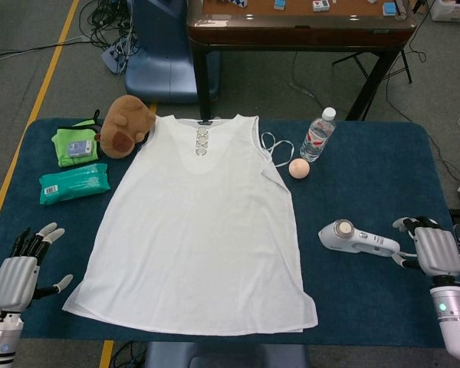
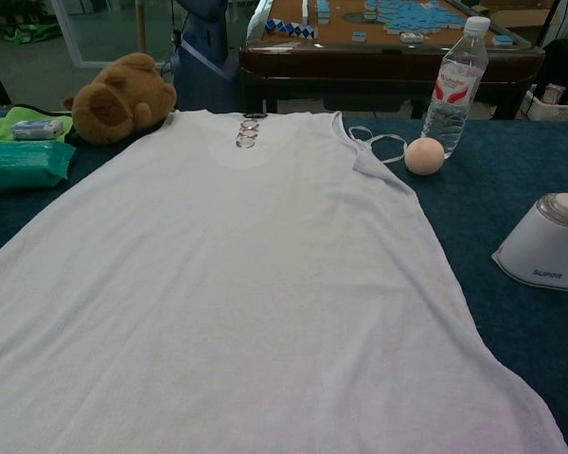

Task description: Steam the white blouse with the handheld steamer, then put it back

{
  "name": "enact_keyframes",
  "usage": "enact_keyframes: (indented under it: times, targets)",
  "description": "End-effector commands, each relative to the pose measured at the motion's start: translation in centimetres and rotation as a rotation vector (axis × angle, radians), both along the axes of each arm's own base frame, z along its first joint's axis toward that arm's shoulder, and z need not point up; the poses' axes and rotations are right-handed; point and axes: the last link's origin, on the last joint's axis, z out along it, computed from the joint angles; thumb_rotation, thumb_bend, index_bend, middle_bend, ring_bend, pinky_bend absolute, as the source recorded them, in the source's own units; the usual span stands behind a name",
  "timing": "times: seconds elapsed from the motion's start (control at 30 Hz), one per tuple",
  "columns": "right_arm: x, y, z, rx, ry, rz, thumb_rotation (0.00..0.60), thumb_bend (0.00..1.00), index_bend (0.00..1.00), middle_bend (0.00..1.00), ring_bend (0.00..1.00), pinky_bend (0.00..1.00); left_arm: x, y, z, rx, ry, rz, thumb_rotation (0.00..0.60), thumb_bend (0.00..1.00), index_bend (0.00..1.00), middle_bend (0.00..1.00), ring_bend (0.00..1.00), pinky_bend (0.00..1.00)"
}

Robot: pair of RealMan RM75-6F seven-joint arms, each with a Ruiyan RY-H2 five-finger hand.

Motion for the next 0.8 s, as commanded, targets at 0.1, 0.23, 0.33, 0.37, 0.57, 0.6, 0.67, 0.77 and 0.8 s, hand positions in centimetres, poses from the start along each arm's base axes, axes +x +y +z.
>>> enact_keyframes:
  times: [0.1,0.23,0.33,0.37,0.57,0.6,0.67,0.77,0.8]
  targets:
    - [-0.5,-1.0,-1.2,0.033,0.008,-0.018,0.6,0.04,0.36,0.4,0.24,0.32,-0.1,-0.1,0.1,0.002,-0.001,0.003,0.6,0.14,0.17,0.1,0.12,0.0]
    - [-0.8,-1.6,-1.8,0.051,0.008,-0.031,0.6,0.04,0.36,0.4,0.24,0.32,-0.2,-0.1,0.1,0.001,-0.001,0.003,0.6,0.14,0.17,0.1,0.12,0.0]
    - [-1.0,-2.2,-2.4,0.063,0.01,-0.035,0.6,0.04,0.36,0.4,0.24,0.32,-0.1,0.0,0.1,-0.001,-0.001,0.001,0.6,0.14,0.17,0.1,0.12,0.0]
    - [-1.0,-2.3,-2.6,0.067,0.01,-0.037,0.6,0.04,0.36,0.4,0.24,0.32,-0.1,0.0,0.1,-0.001,-0.001,0.0,0.6,0.14,0.17,0.1,0.12,0.0]
    - [-1.1,-3.2,-3.7,0.09,0.009,-0.042,0.6,0.1,0.37,0.4,0.24,0.32,-0.2,-0.1,0.1,0.001,-0.002,0.001,0.6,0.14,0.17,0.1,0.12,0.0]
    - [-1.2,-3.3,-3.9,0.093,0.01,-0.042,0.6,0.14,0.38,0.4,0.24,0.32,-0.2,-0.1,0.1,0.001,-0.002,0.002,0.6,0.14,0.17,0.1,0.12,0.0]
    - [-1.2,-3.5,-4.1,0.098,0.009,-0.043,0.6,0.16,0.38,0.4,0.24,0.32,-0.2,-0.1,0.1,0.001,-0.002,0.003,0.6,0.14,0.17,0.1,0.12,0.0]
    - [-1.3,-3.7,-4.5,0.105,0.004,-0.048,0.6,0.16,0.39,0.4,0.24,0.32,-0.2,-0.1,0.2,0.003,-0.002,0.004,0.6,0.14,0.17,0.1,0.12,0.0]
    - [-1.3,-3.8,-4.7,0.107,0.003,-0.05,0.6,0.16,0.39,0.4,0.24,0.32,-0.2,-0.1,0.2,0.004,-0.001,0.004,0.6,0.14,0.17,0.1,0.12,0.0]
